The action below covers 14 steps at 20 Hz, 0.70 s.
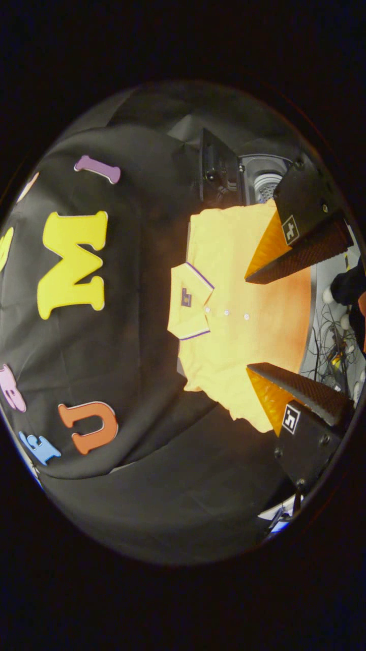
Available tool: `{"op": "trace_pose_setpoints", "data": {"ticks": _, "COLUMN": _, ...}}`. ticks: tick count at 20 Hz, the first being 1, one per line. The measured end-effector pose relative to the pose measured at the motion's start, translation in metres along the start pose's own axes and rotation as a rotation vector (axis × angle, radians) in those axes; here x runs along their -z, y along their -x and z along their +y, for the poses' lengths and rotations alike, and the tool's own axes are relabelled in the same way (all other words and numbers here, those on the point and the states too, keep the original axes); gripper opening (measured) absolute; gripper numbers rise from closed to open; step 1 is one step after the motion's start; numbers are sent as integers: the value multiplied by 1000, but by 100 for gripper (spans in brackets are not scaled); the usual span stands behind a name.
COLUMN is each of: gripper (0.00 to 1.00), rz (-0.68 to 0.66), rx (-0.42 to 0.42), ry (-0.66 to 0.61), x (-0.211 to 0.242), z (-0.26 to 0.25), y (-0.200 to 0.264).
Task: Put the clothes into the washing machine and then close the washing machine lid.
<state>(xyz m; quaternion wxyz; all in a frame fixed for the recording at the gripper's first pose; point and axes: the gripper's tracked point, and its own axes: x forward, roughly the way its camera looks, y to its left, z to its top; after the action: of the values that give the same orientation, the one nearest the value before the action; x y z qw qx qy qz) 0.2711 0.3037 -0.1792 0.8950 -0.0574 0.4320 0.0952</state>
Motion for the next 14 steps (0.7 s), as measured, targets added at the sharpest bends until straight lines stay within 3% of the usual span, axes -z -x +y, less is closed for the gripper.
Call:
{"op": "trace_pose_setpoints", "data": {"ticks": 7, "gripper": 97, "rz": 308, "rx": 18, "ry": 1, "x": 5, "z": -9, "y": -66}}
{"op": "trace_pose_setpoints", "data": {"ticks": 14, "gripper": 97, "rz": 441, "rx": 58, "ry": 1, "x": 5, "z": -7, "y": -99}}
